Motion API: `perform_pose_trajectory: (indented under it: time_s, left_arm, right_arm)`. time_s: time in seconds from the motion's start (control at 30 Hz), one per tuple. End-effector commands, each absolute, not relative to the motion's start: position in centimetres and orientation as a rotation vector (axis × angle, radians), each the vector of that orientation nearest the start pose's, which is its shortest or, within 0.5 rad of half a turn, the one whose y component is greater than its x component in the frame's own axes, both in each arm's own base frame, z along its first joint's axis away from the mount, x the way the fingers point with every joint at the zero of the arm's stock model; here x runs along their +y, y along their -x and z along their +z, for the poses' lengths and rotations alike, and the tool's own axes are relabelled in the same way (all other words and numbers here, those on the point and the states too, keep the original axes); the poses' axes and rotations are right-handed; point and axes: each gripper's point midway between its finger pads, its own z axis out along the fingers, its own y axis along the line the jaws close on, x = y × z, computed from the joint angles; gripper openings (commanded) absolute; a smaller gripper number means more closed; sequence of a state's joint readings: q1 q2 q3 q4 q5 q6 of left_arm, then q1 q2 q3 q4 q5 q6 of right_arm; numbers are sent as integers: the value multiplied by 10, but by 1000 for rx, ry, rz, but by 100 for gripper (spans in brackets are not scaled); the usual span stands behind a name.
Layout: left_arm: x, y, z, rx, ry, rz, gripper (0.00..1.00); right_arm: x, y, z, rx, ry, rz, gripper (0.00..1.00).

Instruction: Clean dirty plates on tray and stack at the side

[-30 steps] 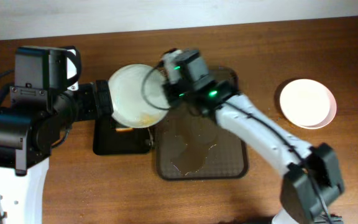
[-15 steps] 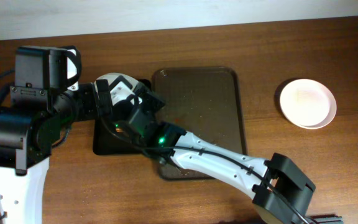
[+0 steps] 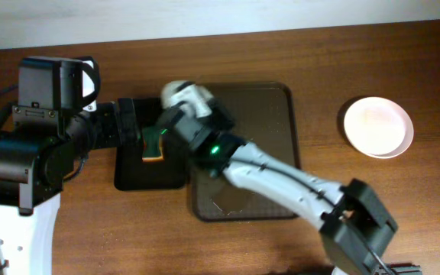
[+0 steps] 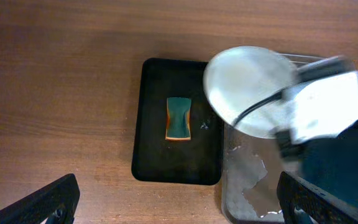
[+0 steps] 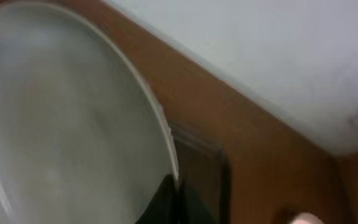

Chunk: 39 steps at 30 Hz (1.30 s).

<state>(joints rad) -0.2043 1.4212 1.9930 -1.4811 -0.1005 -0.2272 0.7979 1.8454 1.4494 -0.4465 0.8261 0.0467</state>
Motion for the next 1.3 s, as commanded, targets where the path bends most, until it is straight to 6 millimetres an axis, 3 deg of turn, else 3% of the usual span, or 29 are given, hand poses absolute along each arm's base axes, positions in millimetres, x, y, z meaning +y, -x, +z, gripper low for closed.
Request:
perform_pose_trajectory:
  time_s: [0.0,0.07,0.13,0.2,0.3,0.37,0.4,0.43,0.57,0.67,0.7,0.73,0.8,0.87,0.93,1.0,1.07,1.1,1.13,1.17,1.2,1.27]
  left_arm:
    - [-46,-299,366,2471,62,-71,100]
    - [-46,-299,366,2471,62,-71,100]
    - [-46,-299,366,2471,62,-71,100]
    - [-46,-299,366,2471,62,-71,100]
    - [-46,-299,366,2471,63,-71,100]
    - [-46,-299,366,2471,62,-71,100]
    - [-46,-299,366,2471,62,-71,100]
    - [-46,-299,366,2471,63,-71,100]
    - [-46,-299,366,2471,62,-71,100]
    - [-46,-299,366,2471,63,-71,100]
    - [-46,-299,366,2471,62,-71,100]
    - [-46,-299,366,2471,63,-71,100]
    - [-46,-299,366,2471,63,-71,100]
    - [-46,-299,366,2471,62,-71,100]
    - [-46,-299,366,2471,62,-71,100]
    - [-46,-299,366,2471,62,-71,100]
    - [-46,-299,366,2471,63,-71,100]
    - [-46,-299,366,2471,63,-71,100]
    - [-46,-299,366,2471,62,-71,100]
    - [-46,-299,366,2471,63,-71,100]
    - [-46,-299,366,2471,62,-71,100]
    - [-46,-299,366,2471,62,-71,100]
  right_arm:
    - [204,-424,221,2244,131,-57,4]
    - [153,-422,228,2376,56,219,4]
    - [76,-413,221,2487,-196,353,4]
    - [7,-402,204,2551,-443,375,4]
    - [-116,-372,168,2537,-924,356,4]
    - [-163,-354,152,2490,-1131,337,4]
    - [-204,-333,134,2443,-1299,319,4]
    - [-228,-321,123,2405,-1403,312,4]
    - [-254,-310,99,2401,-1473,197,4]
    - [-244,-328,94,2408,-1394,276,5]
    - [-237,-334,96,2420,-1358,304,29]
    - [-233,-336,97,2427,-1344,305,42]
    - [-224,-342,112,2425,-1281,298,50]
    - [-213,-350,135,2401,-1197,292,51]
    - [-170,-367,179,2372,-961,406,52]
    - [-104,-374,226,2355,-683,521,51]
    - [-43,-367,260,2356,-417,535,52]
    - [0,-357,283,2333,-232,557,53]
    - [25,-350,294,2318,-138,582,58]
    - [47,-342,303,2304,-60,606,82]
    - [72,-331,310,2297,30,640,98]
    - [111,-314,314,2300,173,700,98]
